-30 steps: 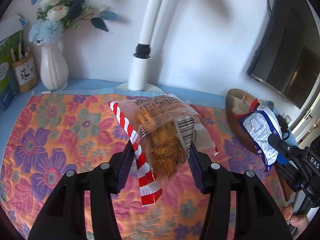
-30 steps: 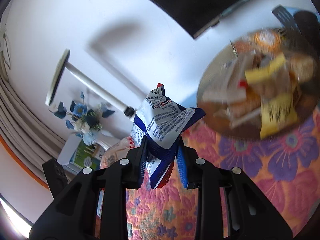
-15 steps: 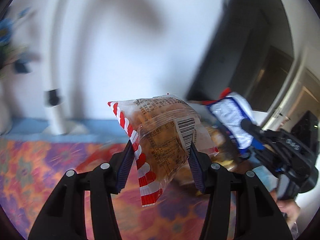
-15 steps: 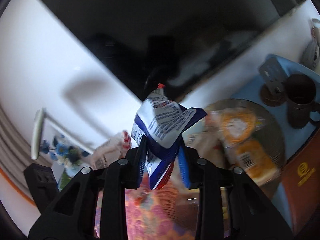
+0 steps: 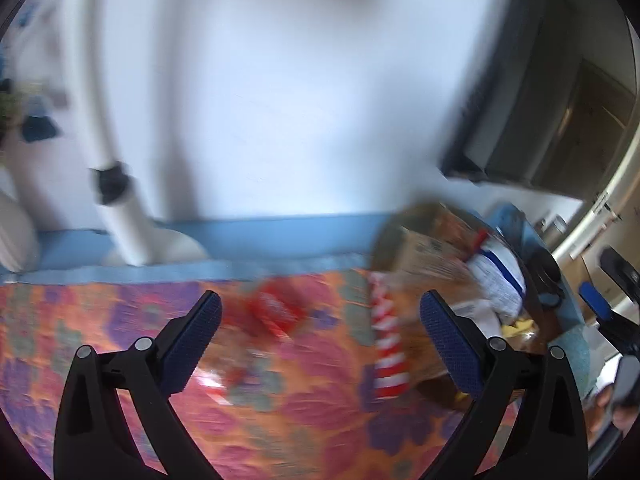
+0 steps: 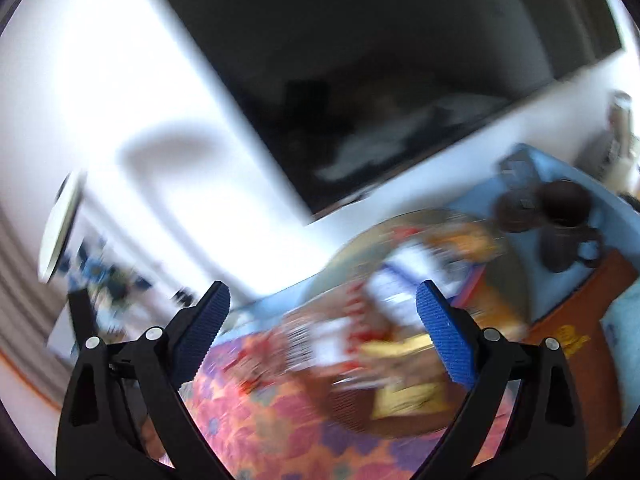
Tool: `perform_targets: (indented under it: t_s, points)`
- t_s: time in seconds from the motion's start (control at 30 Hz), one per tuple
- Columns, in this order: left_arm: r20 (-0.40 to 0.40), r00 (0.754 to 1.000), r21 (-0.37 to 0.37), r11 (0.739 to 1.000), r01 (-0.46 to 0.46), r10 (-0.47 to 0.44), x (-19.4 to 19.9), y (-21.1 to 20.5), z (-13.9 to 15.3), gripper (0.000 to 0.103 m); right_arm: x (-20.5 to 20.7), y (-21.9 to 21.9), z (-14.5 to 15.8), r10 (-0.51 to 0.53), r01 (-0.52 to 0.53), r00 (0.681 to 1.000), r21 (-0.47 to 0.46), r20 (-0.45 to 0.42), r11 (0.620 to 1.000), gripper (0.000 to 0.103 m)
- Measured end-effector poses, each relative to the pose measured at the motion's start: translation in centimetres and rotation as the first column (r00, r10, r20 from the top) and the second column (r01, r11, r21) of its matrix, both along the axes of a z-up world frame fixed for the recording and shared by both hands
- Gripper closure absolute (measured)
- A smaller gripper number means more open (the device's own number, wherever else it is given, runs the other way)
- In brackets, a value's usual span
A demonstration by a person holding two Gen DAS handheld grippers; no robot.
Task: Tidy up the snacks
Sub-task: 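Carry both bags over the amber bowl and open both tools to drop them, then grasp the red jelly cake with the left tool while the right tool grasps the red caramel biscuit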
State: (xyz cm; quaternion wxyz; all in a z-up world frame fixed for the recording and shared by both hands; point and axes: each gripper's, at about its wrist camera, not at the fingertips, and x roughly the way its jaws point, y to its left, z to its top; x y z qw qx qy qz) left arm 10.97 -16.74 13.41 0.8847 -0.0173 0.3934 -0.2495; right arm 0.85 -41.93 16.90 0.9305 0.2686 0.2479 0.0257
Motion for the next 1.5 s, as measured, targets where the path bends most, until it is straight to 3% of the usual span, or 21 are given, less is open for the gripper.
perform_targets:
  t_s: [0.1,0.23,0.33,0.47,0.57,0.63,0.67,0.77,0.8,0.87,0.97,1.27,1.43,1.47,1.5]
  points:
    - [0.02,1.0,0.014,1.0,-0.014,0.014,0.4,3.4,0.5,0.005,0.4,6.1,-1.4,0.109,-0.11,0.994,-0.059,-0.026,0.992,0.008]
    - [0.02,1.0,0.092,0.996,0.017,-0.019,0.9,6.2,-1.5,0.005,1.2,10.8,-6.4,0.182,-0.19,0.975,-0.054,-0.128,0.98,0.009]
    - [-0.018,0.997,0.128,0.989,0.07,-0.068,1.2,7.0,-4.8,0.005,1.9,11.5,-10.2,0.161,-0.164,0.966,0.002,-0.203,0.986,0.015]
    - [-0.072,0.992,0.159,0.981,0.114,-0.104,1.9,6.3,-8.5,0.005,2.5,11.8,-12.7,0.091,-0.086,0.967,0.032,-0.239,0.996,0.018]
    - [-0.099,0.991,0.159,0.981,0.107,-0.092,2.6,5.8,-10.3,0.008,3.0,12.1,-13.0,0.032,-0.042,0.969,-0.036,-0.247,0.998,0.018]
    - [-0.119,0.988,0.151,0.982,0.113,-0.096,3.0,5.4,-11.2,0.022,4.1,13.2,-13.2,0.023,-0.047,0.966,-0.086,-0.259,0.995,0.018]
    - [-0.135,0.986,0.168,0.978,0.122,-0.1,3.2,5.1,-11.9,0.034,4.5,13.7,-13.2,0.019,-0.051,0.964,-0.116,-0.264,0.992,0.018]
    - [-0.087,0.99,0.213,0.969,0.127,-0.111,2.6,4.6,-12.4,0.04,6.5,15.1,-13.6,0.016,-0.068,0.957,-0.169,-0.289,0.983,0.018]
    - [-0.074,0.991,0.219,0.967,0.127,-0.113,2.5,4.6,-12.4,0.047,6.9,15.2,-13.8,0.017,-0.073,0.956,-0.18,-0.294,0.981,0.018]
    - [-0.07,0.992,0.191,0.975,0.116,-0.105,2.6,5.3,-12.4,0.054,8.0,16.0,-14.2,0.01,-0.073,0.954,-0.201,-0.298,0.977,0.018]
    - [-0.09,0.993,0.134,0.987,0.092,-0.08,3.0,7.5,-12.2,0.056,9.7,16.7,-14.6,-0.02,-0.052,0.953,-0.228,-0.303,0.972,0.018]
    - [-0.095,0.994,0.069,0.996,-0.054,0.061,1.5,15.1,-11.1,0.056,16.8,19.1,-14.3,-0.13,0.007,0.951,-0.4,-0.281,0.916,0.014]
    - [-0.092,0.993,0.064,0.996,-0.065,0.071,1.7,16.6,-11.4,0.056,19.9,17.0,-16.1,-0.075,-0.032,0.928,-0.28,-0.365,0.959,0.011]
    - [-0.098,0.993,0.061,0.996,-0.065,0.07,1.9,16.9,-11.6,0.056,19.9,17.0,-16.1,-0.073,-0.042,0.925,-0.29,-0.373,0.956,0.018]
    - [-0.102,0.992,0.058,0.996,-0.066,0.071,1.9,17.2,-11.7,0.056,19.7,17.3,-16.0,-0.084,-0.049,0.924,-0.333,-0.373,0.942,0.039]
